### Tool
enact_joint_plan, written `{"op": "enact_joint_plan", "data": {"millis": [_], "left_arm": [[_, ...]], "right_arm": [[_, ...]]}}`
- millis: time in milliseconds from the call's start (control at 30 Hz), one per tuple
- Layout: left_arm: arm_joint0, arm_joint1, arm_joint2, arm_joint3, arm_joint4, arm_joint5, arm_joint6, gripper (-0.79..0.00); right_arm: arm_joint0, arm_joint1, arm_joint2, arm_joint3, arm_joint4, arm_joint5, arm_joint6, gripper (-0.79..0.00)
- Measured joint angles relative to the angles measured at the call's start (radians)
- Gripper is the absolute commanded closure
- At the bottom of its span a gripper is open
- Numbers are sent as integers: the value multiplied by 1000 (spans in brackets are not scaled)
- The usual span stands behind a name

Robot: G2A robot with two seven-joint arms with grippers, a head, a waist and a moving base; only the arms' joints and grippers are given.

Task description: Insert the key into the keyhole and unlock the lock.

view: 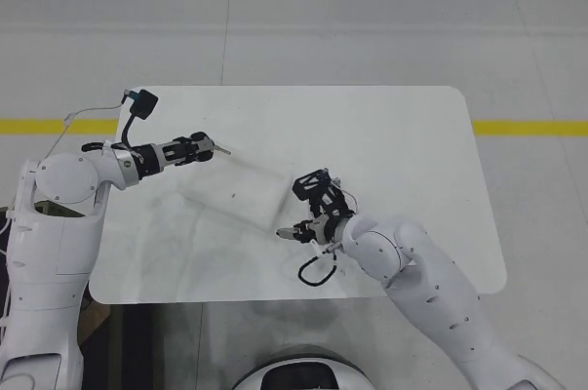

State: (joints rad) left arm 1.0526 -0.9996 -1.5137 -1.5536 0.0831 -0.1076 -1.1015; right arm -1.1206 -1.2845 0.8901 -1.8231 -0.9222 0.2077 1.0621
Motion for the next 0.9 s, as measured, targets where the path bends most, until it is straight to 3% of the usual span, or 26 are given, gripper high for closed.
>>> {"op": "enact_joint_plan", "data": {"millis": [67,133,200,300,400,567,633,700,900], "left_arm": [[0,0,0,0,0,0,0,0],[0,0,0,0,0,0,0,0],[0,0,0,0,0,0,0,0],[0,0,0,0,0,0,0,0],[0,0,0,0,0,0,0,0],[0,0,0,0,0,0,0,0],[0,0,0,0,0,0,0,0],[0,0,0,0,0,0,0,0],[0,0,0,0,0,0,0,0]], "right_arm": [[30,-16,-28,31,-48,51,17,-625],[60,-34,-59,68,-111,108,44,-489],[86,-54,-80,101,-140,145,68,-468],[113,-82,-91,155,-176,201,82,-345],[130,-108,-88,202,-185,232,81,-314],[132,-142,-77,252,-233,254,66,-351],[130,-155,-69,273,-249,256,59,-305],[126,-168,-64,285,-265,257,57,0],[83,-189,-5,241,-290,219,57,0]]}}
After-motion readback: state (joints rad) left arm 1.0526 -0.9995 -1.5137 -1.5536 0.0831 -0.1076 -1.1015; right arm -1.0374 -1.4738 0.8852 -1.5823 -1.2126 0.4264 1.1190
